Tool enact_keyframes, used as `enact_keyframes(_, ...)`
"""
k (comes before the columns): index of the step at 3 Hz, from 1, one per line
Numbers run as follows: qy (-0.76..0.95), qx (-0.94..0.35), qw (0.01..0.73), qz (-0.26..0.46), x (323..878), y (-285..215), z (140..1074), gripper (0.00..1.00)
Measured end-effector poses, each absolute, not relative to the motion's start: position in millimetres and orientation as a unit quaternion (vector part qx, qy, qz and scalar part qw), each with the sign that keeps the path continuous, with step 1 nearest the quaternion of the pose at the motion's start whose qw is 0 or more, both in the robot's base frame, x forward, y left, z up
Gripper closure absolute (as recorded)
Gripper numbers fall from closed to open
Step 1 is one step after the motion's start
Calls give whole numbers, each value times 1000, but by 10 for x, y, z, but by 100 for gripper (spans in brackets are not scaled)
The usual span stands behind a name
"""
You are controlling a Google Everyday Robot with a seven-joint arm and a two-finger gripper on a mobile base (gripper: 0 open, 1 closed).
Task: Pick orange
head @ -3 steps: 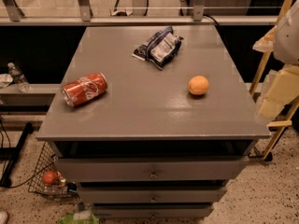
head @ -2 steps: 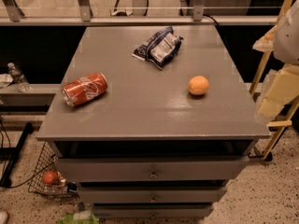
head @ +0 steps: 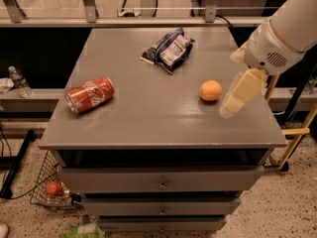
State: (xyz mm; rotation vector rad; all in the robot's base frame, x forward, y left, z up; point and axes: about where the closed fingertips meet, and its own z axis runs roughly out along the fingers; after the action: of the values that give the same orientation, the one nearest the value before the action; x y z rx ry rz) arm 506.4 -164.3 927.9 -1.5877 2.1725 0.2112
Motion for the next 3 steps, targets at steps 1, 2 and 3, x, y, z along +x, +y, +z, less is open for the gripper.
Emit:
enact_keyframes(1,795,-542,242,121,5357,-1462,9077,0)
enact_keyframes(2,798,-525,267,130,5635,-1420,8924,0)
enact_keyframes(3,798,-511,289,133,5851,-1427,8795,0)
